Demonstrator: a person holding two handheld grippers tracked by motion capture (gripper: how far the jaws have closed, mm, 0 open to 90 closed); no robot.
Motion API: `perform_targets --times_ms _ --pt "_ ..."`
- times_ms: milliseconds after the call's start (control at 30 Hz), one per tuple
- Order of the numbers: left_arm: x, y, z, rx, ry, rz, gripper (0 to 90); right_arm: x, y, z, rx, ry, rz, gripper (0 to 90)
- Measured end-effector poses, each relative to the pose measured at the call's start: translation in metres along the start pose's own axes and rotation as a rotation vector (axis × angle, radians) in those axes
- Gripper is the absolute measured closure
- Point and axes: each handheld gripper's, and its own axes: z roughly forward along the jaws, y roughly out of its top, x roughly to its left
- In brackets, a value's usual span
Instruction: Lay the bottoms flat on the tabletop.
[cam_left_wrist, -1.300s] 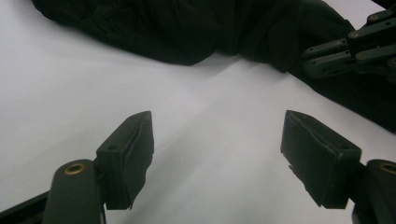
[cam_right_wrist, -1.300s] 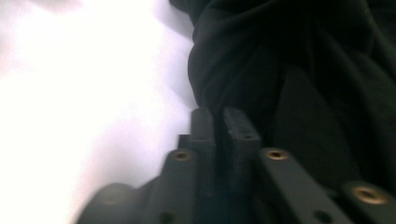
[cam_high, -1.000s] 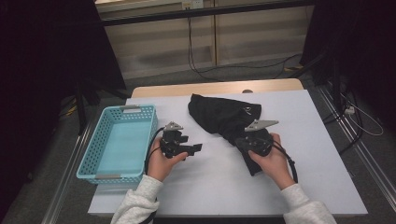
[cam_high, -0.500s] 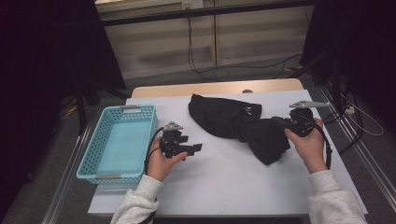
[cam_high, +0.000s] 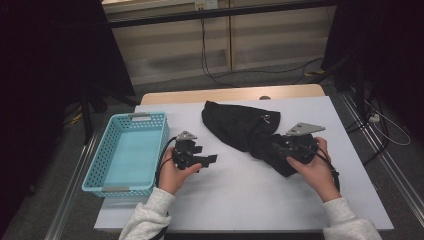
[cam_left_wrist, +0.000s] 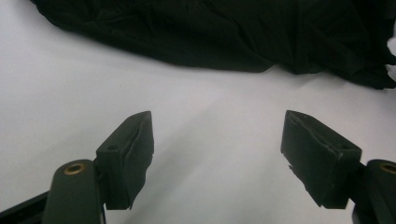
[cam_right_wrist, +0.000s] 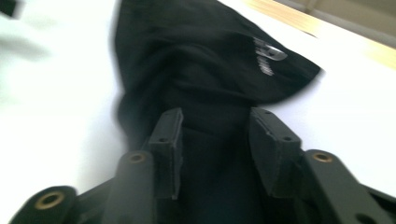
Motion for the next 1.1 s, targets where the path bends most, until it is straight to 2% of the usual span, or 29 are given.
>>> perform_targets --times_ms 67,133,200,300,333,367,433,467,500,600,633,700,767,833,900,1000,1100 --pt "0.000 0.000 0.000 -0.003 -0.001 0.000 25.7 0.009 0.003 0.003 0.005 0.037 -0.012 53.1" --pt "0.000 0.000 -0.001 -0.004 -0.002 -0.002 25.7 0.016 0.002 0.010 0.023 0.044 -0.037 51.7" --pt "0.001 0.000 -0.002 -0.005 0.000 -0.002 25.7 0.022 -0.001 0.018 0.041 0.060 -0.038 51.1" --pt "0.001 0.000 -0.001 -0.004 0.000 -0.004 25.6 0.032 -0.010 0.034 0.096 0.084 -0.054 52.3" --pt "0.001 0.000 -0.001 -0.004 0.000 -0.004 25.6 0.033 -0.012 0.040 0.124 0.065 -0.066 53.2" --pt "0.001 0.000 -0.002 -0.006 0.000 -0.003 25.6 0.034 -0.015 0.045 0.142 0.044 -0.074 58.8" --pt "0.001 0.001 -0.002 -0.008 0.000 -0.003 25.6 0.035 -0.017 0.050 0.155 0.050 -0.071 83.7" --pt "0.001 0.001 -0.002 -0.009 0.000 -0.004 25.6 0.036 -0.016 0.049 0.144 0.075 -0.054 87.8" --pt "0.002 0.001 -0.002 -0.010 0.000 -0.006 25.7 0.036 -0.014 0.049 0.137 0.087 -0.045 88.3" --pt "0.003 0.001 -0.003 -0.010 0.003 -0.009 25.7 0.042 -0.004 0.047 0.131 0.111 -0.049 88.6" --pt "0.004 0.001 -0.004 -0.009 0.005 -0.009 25.7 0.045 0.001 0.046 0.121 0.132 -0.045 88.6" --pt "0.005 0.002 -0.006 -0.017 0.006 -0.017 25.7 0.053 0.012 0.043 0.093 0.193 -0.016 88.6" --pt "0.006 0.003 -0.008 -0.020 0.009 -0.022 25.6 0.065 0.023 0.041 0.064 0.262 -0.006 88.4" --pt "0.007 0.003 -0.010 -0.027 0.008 -0.026 25.5 0.076 0.034 0.043 0.043 0.308 -0.013 88.2" --pt "0.009 0.002 -0.011 -0.028 0.010 -0.029 25.6 0.083 0.043 0.043 0.015 0.353 0.009 88.1" --pt "0.010 0.001 -0.010 -0.021 0.013 -0.031 25.6 0.076 0.052 0.041 -0.028 0.331 0.031 87.8" --pt "0.009 0.000 -0.009 -0.018 0.007 -0.029 25.6 0.053 0.045 0.041 -0.048 0.301 0.135 87.6"
